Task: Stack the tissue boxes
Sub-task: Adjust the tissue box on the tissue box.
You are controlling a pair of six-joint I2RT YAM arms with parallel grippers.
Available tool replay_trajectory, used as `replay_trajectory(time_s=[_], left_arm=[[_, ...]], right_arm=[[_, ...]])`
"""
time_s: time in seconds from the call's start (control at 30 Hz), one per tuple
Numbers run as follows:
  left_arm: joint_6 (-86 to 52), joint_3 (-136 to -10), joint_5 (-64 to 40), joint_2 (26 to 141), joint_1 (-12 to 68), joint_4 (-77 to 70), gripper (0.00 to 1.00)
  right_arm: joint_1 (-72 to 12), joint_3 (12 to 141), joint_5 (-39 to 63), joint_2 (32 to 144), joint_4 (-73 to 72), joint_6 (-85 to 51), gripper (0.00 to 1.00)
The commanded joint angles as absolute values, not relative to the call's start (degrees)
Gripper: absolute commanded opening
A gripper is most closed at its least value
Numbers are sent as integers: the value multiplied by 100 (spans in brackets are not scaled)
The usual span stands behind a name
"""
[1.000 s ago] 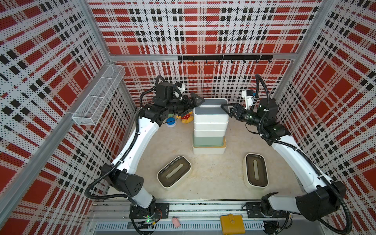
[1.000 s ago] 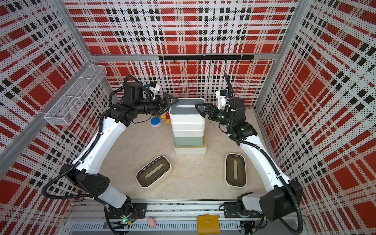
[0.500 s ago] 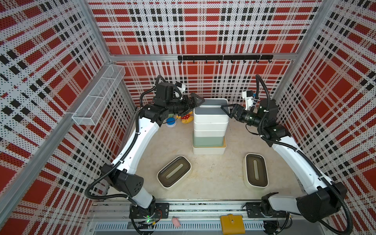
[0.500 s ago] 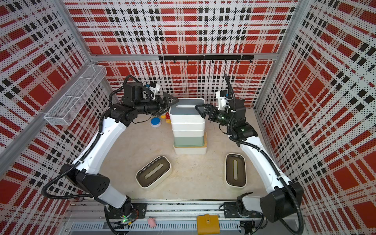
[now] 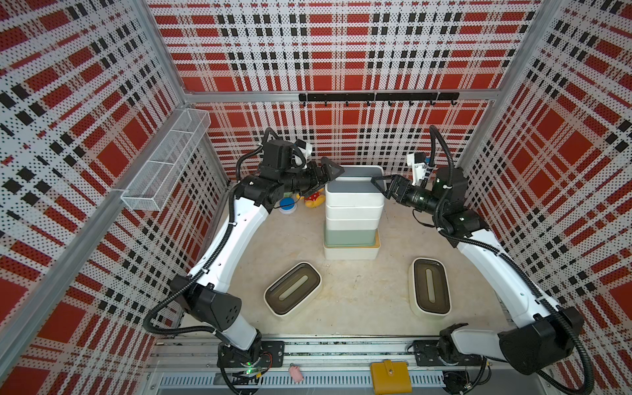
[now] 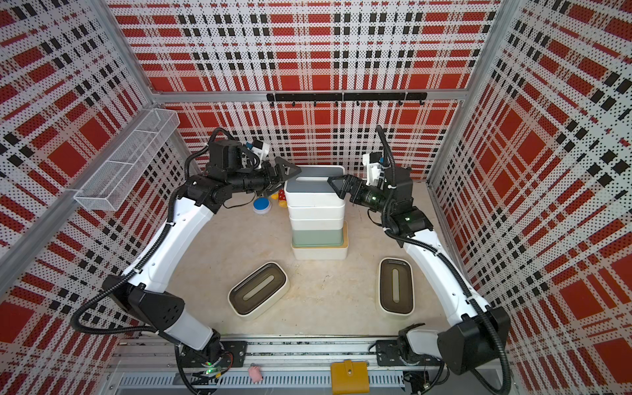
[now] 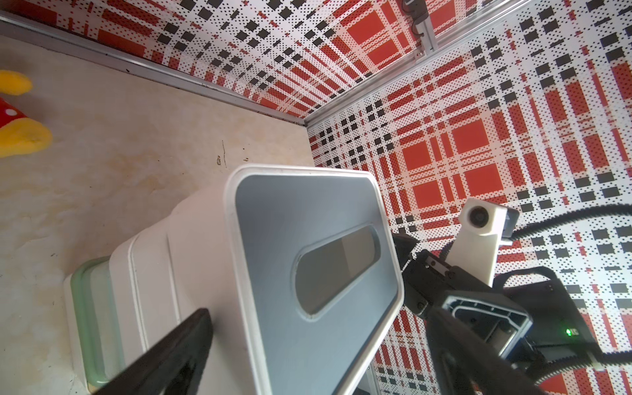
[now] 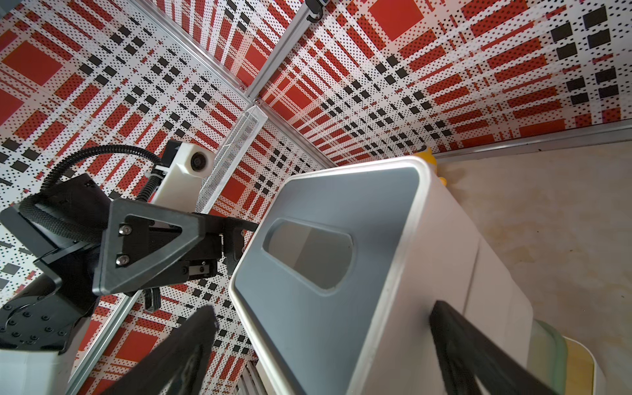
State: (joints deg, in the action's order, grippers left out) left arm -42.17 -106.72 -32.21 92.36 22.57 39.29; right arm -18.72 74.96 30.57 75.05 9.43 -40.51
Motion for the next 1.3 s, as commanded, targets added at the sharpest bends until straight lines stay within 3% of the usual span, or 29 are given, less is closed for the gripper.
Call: replay_trajectory(time_s=[0.0,0.57,0.83,1.07,1.27], left_arm=[[-4254,-10623,-3420,9229,2309,3779,99],[-4176,-10780,-3436,9108,2067,3917,99],[-3550,-10922,-3193,8636,1658,4687,100],[-2613,-9156,-2645,7252,792,5784,99],[-2660,-7216,-2156,6256,796,6326,99]], right_arm=[[-1960,7446,3125,7342,747,-4043,100],[-1960,7535,2786,7218,983,-3872,100],[-1942,7807,2551,7091,1354,-3593,100],[-1780,7519,2494,6688,1661,-3403,100],[-1736,7143,2474,6335,1820,-3329,100]])
